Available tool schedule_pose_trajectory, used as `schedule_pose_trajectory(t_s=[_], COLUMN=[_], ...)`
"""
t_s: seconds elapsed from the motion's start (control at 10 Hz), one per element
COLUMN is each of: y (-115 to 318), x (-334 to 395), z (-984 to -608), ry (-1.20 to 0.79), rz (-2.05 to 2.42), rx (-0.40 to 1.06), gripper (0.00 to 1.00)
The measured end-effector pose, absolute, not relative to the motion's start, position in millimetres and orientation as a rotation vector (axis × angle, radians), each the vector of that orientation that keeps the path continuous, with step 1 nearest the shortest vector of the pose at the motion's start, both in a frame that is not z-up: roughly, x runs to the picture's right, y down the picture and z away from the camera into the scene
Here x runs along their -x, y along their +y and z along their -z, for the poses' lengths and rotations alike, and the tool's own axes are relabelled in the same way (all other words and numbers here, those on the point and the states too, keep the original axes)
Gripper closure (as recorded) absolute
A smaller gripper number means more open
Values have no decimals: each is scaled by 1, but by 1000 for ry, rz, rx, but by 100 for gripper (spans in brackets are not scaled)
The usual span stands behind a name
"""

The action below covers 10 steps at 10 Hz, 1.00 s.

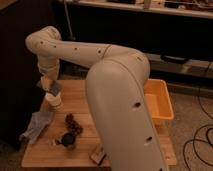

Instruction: Place sponge in paper cup

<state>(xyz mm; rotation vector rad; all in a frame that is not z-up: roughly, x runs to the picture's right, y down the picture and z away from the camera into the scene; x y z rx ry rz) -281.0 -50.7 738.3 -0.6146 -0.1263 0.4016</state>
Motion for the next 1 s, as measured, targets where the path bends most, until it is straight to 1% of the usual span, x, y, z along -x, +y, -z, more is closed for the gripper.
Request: schedule_pose_trajectory(t_s=[0.3, 0.5, 0.7, 1.0], y=[-59, -60, -60, -58], x=[282, 295, 299, 299], z=[-727, -717, -717, -721], ry=[-169, -190, -184, -142], rz=[-467, -492, -539, -611], rx=[714, 804, 884, 925], gripper=[100, 100, 100, 100])
